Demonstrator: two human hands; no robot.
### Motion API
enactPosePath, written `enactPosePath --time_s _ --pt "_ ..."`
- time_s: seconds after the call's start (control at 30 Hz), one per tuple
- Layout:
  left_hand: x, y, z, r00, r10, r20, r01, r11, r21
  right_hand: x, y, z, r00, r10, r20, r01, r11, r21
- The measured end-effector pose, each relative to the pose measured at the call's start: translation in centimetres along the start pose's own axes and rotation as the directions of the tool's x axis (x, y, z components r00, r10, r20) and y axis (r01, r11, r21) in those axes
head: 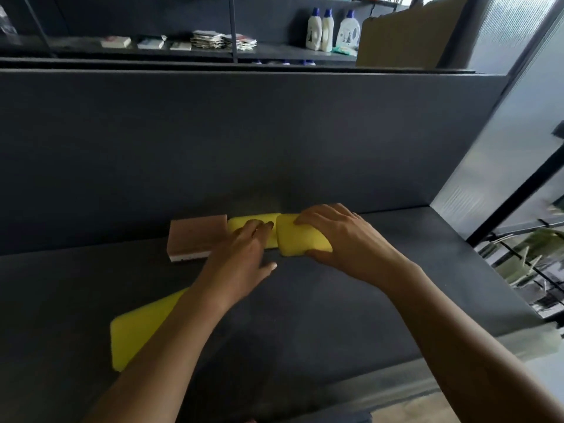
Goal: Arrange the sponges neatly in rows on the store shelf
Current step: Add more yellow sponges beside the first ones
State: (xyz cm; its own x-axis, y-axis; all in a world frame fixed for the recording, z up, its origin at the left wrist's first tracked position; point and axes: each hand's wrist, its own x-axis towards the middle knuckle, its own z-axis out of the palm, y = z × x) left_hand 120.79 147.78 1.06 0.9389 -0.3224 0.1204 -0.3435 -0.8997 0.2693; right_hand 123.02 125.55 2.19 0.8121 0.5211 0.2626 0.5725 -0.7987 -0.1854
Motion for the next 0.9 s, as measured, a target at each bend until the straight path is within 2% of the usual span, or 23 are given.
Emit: enactPosePath --time_s 0.1,0.3,0.4,0.9 --pt "1.0 0.1 1.2 0.999 -0.031 0.044 0.029 0.999 0.041 0.4 1.9 0.6 0.999 0.033 0.032 -0.034 0.999 0.022" --pt "1.8 0.5 1.8 1.000 -0.020 -0.002 0.020 0.998 0.060 0.8 4.6 1.5 0.993 0.071 0.095 -0.070 0.997 -0.014" --pt "2.2 0.5 1.7 1.000 -0.026 0.010 0.026 0.998 0.051 1.0 5.2 2.0 0.989 0.084 0.122 -0.087 0.996 0.021" --pt "1.9 0.3 1.8 0.998 -0.046 0.036 0.045 0.998 0.044 2.9 4.1 3.3 0.991 0.074 0.112 -0.072 0.997 -0.022"
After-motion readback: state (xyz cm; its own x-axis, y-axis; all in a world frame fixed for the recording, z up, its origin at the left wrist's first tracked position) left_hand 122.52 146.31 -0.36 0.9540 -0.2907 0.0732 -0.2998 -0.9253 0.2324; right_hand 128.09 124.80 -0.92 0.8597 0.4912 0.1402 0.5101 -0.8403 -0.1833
